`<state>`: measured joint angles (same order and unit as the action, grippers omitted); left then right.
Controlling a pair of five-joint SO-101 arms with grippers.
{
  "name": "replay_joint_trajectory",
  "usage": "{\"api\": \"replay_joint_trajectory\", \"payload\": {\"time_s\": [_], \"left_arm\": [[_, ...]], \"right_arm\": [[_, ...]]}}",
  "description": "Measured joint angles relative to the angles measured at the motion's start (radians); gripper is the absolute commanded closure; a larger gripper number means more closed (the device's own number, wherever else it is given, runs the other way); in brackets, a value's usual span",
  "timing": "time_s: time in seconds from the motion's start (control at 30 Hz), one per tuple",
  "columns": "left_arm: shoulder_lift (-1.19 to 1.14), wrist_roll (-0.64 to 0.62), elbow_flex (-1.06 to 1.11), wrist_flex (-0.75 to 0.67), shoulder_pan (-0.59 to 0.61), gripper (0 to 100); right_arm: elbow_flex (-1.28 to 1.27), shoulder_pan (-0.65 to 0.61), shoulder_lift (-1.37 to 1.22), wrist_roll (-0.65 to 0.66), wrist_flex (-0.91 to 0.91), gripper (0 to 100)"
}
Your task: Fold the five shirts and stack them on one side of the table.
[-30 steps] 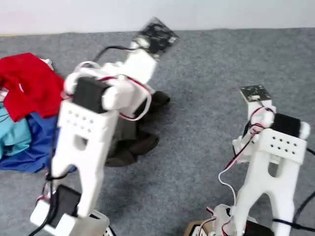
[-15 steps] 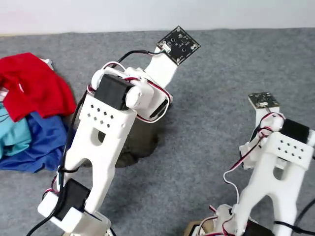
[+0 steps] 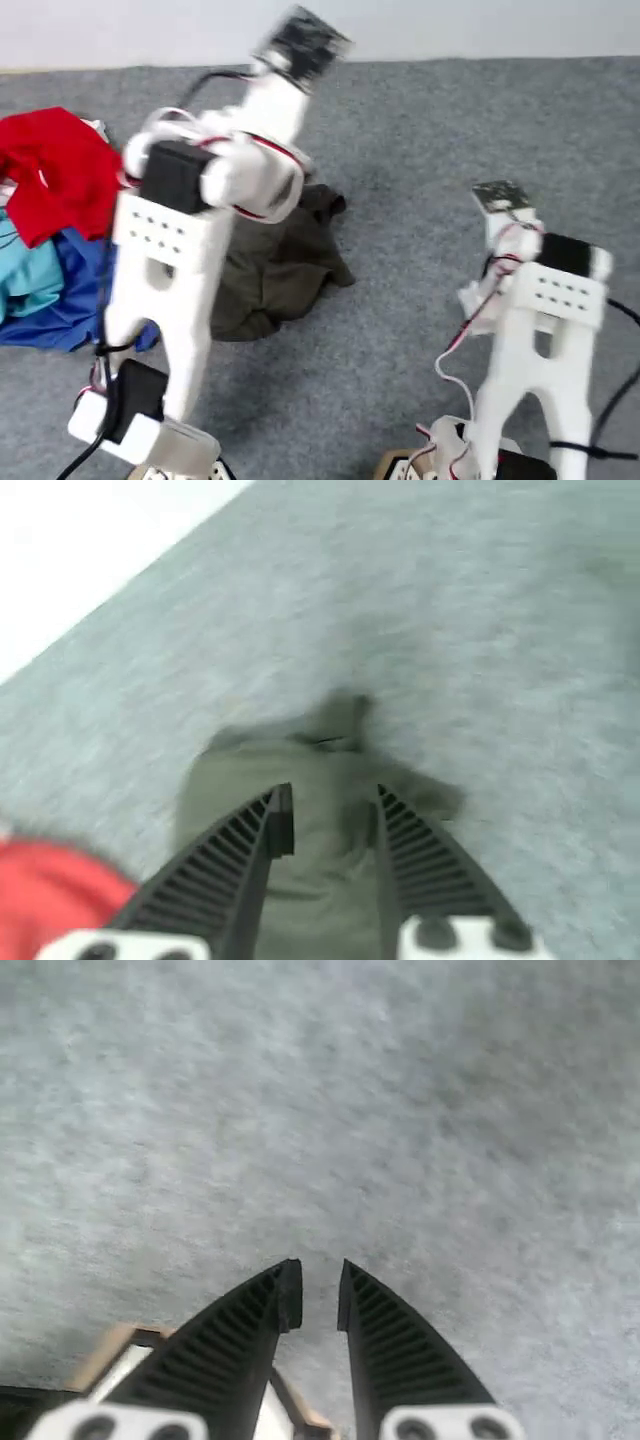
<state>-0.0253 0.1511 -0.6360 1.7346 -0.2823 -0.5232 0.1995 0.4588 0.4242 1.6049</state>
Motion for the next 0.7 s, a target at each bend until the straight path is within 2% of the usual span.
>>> {"api": "replay_joint_trajectory", "payload": {"time_s": [0.23, 0.3, 0.53, 0.7], "left_arm": [[0.043, 0.0, 0.006, 0.0, 0.299, 88], [0.086, 0.0, 0.046, 0.0, 0.376, 88], [0.264, 0.061, 0.331, 0.0, 0.588, 88], [0.4, 0.12, 0.575, -0.003, 0.689, 88]], "right_arm": [[0.13, -0.305, 0.0, -0.397, -0.035, 91.9], [0.158, -0.364, 0.0, -0.473, -0.069, 91.9], [0.16, -0.496, -0.058, -0.514, -0.324, 91.9], [0.169, -0.572, -0.227, -0.56, -0.356, 91.9]]}}
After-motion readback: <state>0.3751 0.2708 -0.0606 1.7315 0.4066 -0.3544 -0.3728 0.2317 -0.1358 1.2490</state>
